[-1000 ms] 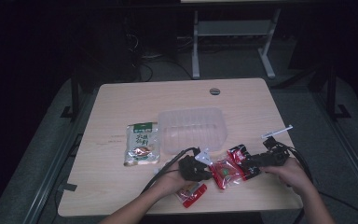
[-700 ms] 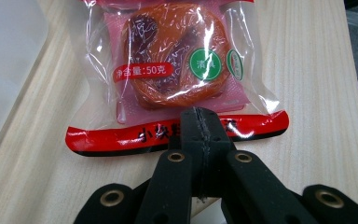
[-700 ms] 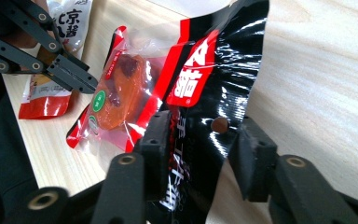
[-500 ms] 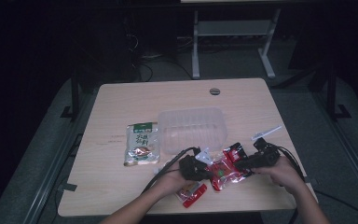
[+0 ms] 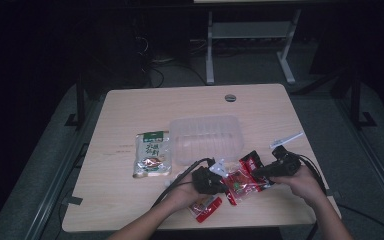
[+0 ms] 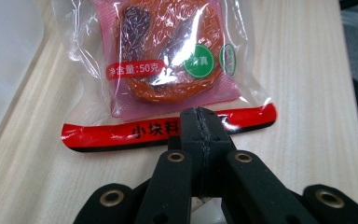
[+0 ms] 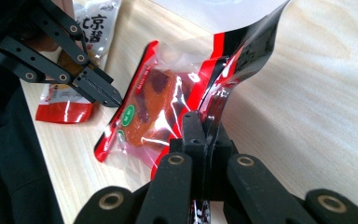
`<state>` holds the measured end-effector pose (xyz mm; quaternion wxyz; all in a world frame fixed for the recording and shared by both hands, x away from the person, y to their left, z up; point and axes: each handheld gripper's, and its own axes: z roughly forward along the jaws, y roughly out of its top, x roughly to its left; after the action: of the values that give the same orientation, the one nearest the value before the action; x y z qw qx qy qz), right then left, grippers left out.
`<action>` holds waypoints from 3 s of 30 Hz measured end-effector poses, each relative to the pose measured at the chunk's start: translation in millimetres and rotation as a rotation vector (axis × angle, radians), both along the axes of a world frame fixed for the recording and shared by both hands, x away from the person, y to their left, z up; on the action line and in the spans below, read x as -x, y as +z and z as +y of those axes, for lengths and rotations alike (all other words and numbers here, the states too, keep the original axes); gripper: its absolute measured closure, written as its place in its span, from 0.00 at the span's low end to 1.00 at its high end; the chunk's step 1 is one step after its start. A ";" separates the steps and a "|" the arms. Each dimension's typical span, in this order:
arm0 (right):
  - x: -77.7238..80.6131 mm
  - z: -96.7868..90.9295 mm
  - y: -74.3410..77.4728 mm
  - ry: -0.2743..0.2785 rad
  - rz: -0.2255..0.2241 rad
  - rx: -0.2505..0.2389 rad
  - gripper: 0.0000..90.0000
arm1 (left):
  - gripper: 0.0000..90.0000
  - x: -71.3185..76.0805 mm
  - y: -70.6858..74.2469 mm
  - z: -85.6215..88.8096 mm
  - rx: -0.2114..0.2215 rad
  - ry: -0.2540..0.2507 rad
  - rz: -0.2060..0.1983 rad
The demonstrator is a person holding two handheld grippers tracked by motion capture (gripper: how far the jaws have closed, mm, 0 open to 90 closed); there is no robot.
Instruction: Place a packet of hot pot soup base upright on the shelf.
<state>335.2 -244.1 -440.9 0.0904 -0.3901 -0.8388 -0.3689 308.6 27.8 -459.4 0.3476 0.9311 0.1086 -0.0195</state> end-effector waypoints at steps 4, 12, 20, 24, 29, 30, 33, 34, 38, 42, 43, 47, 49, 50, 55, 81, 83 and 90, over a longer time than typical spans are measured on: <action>2.4 -0.7 7.8 -0.002 -0.023 -0.015 1.00 | 1.00 -0.5 8.1 5.3 0.024 -0.001 0.005; 6.4 0.1 26.8 0.008 -0.061 -0.049 1.00 | 0.84 0.5 24.4 24.4 0.072 0.029 0.037; 8.7 4.6 46.7 0.033 -0.121 -0.050 1.00 | 0.56 6.7 32.5 61.2 0.054 0.067 0.038; 9.2 6.6 52.2 0.038 -0.129 -0.051 1.00 | 0.51 8.8 34.2 79.5 0.059 0.098 0.037; 10.1 9.4 64.2 0.045 -0.155 -0.060 1.00 | 0.43 9.4 38.2 104.0 0.071 0.150 0.038; 10.1 9.6 66.9 0.046 -0.161 -0.063 1.00 | 0.41 9.7 39.6 109.9 0.079 0.162 0.041; 8.7 11.4 77.1 0.049 -0.176 -0.079 1.00 | 0.37 9.6 43.6 121.9 0.089 0.188 0.036; 8.7 11.4 77.1 0.049 -0.176 -0.079 1.00 | 0.37 9.7 45.1 125.8 0.091 0.197 0.030; 5.5 16.1 88.0 0.057 -0.191 -0.088 1.00 | 0.33 12.3 48.8 140.6 0.094 0.227 0.014; 2.2 20.8 98.4 0.060 -0.205 -0.103 1.00 | 0.28 17.5 47.8 155.3 0.086 0.262 0.007; 1.5 21.9 100.5 0.060 -0.209 -0.106 1.00 | 0.27 19.0 47.2 158.9 0.082 0.271 0.009; -6.6 30.0 116.0 0.042 -0.223 -0.105 1.00 | 0.23 23.6 44.0 173.1 0.070 0.298 0.004; -9.5 32.2 118.0 0.040 -0.227 -0.103 1.00 | 0.23 24.9 42.8 179.7 0.062 0.303 -0.002; -12.1 34.6 119.7 0.035 -0.230 -0.101 1.00 | 0.23 25.9 42.3 182.7 0.060 0.308 0.000; -26.9 46.3 123.6 0.025 -0.236 -0.100 1.00 | 0.22 27.9 41.0 190.1 0.056 0.324 -0.006; -74.3 119.8 122.4 0.028 -0.237 -0.091 1.00 | 0.21 31.9 36.7 197.2 0.045 0.349 -0.024; -76.1 124.3 119.9 0.025 -0.239 -0.081 1.00 | 0.21 31.9 37.0 197.1 0.045 0.348 -0.024; -78.9 132.1 114.0 0.018 -0.230 -0.035 0.99 | 0.21 32.1 36.2 196.8 0.044 0.347 -0.012</action>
<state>414.1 -112.0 -326.9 0.0037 -0.3360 -0.8407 -0.4247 276.5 224.6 -423.2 0.3667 0.8907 0.2652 0.0438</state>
